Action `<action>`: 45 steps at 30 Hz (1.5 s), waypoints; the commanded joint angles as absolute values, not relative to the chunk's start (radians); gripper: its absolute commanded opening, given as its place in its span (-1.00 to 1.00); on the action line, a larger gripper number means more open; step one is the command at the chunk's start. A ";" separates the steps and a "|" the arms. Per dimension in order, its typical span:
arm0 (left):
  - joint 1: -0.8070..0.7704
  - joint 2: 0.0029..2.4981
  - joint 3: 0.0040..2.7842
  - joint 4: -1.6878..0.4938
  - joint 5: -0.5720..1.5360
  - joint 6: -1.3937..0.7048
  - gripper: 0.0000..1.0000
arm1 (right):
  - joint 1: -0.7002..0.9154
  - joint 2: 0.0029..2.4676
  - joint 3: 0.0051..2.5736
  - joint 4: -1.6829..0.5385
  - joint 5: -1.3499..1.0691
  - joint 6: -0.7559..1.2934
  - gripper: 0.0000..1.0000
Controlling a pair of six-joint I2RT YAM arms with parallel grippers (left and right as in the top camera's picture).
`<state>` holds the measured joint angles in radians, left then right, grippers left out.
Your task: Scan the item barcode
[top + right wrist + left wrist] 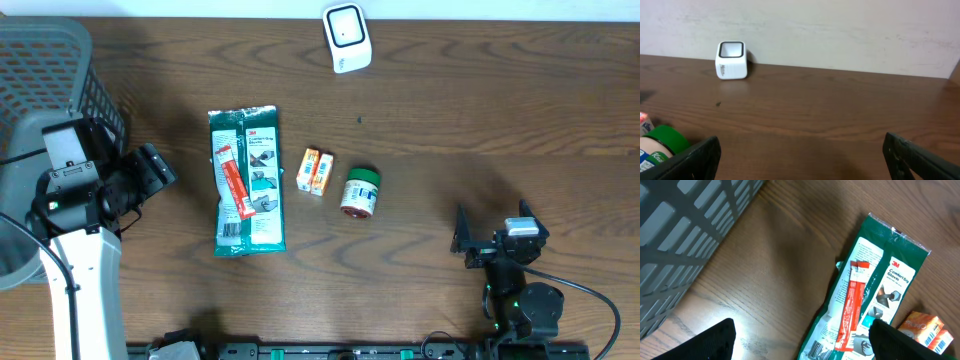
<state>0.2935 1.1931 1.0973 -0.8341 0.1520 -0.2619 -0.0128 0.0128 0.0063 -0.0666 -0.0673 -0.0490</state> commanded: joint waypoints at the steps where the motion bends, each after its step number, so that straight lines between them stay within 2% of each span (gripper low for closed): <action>1: 0.295 1.198 1.110 -0.836 0.157 -0.256 0.72 | -0.018 0.008 0.006 -0.070 -0.065 -0.060 0.98; 17: 0.295 1.198 1.110 -0.836 0.157 -0.256 0.72 | -0.018 0.008 0.006 -0.070 -0.078 -0.056 0.98; 23: 0.295 1.198 1.110 -0.836 0.157 -0.256 0.72 | -0.018 0.008 0.006 -0.068 -0.084 0.102 0.99; 36: 0.295 1.198 1.110 -0.836 0.157 -0.256 0.72 | -0.019 0.013 0.023 -0.075 -0.088 0.162 0.98; 45: 0.295 1.198 1.110 -0.836 0.157 -0.256 0.72 | -0.019 0.016 0.260 -0.288 -0.085 0.186 0.99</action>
<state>0.2935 1.1934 1.0973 -0.8345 0.1520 -0.2619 -0.0128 0.0177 0.1638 -0.2672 -0.0788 0.1650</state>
